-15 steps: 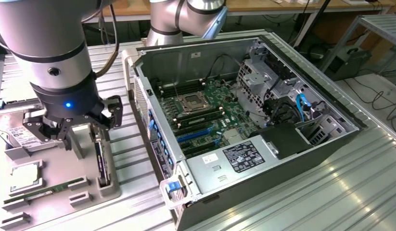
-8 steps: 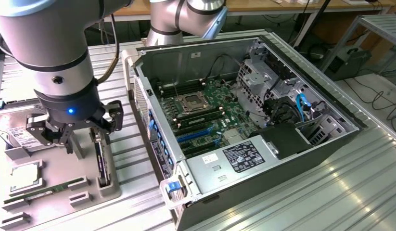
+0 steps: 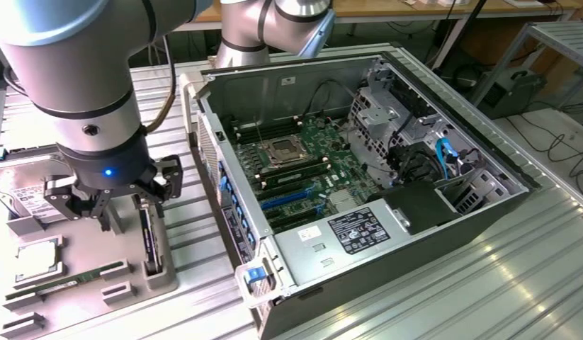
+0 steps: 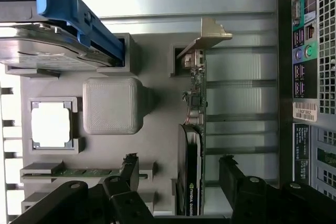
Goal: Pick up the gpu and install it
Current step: 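Pick up the gpu and move the gpu toward the slot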
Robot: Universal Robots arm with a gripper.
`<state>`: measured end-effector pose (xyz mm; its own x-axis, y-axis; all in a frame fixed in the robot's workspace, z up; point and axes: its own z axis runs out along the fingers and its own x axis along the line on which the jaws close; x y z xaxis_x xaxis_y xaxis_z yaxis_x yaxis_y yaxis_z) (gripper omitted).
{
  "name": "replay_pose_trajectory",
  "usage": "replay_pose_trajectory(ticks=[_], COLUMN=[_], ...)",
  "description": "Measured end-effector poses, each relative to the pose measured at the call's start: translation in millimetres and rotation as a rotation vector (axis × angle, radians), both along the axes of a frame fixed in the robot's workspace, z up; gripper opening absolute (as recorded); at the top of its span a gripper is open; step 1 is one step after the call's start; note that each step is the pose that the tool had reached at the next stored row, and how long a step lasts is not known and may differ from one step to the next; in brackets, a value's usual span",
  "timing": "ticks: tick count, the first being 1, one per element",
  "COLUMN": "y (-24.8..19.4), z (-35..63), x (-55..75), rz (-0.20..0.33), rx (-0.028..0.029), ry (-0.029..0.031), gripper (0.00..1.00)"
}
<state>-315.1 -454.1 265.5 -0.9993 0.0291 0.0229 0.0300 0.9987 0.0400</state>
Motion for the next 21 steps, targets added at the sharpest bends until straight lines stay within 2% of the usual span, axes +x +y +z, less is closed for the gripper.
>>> replay_pose_trajectory(ticks=[13,21], y=[0.0,0.0], z=[-26.5,-38.9], x=[0.8,4.5], rz=[0.0,0.0], rx=[0.0002,-0.0001], ry=[0.0097,0.0214], gripper=[0.72,0.72])
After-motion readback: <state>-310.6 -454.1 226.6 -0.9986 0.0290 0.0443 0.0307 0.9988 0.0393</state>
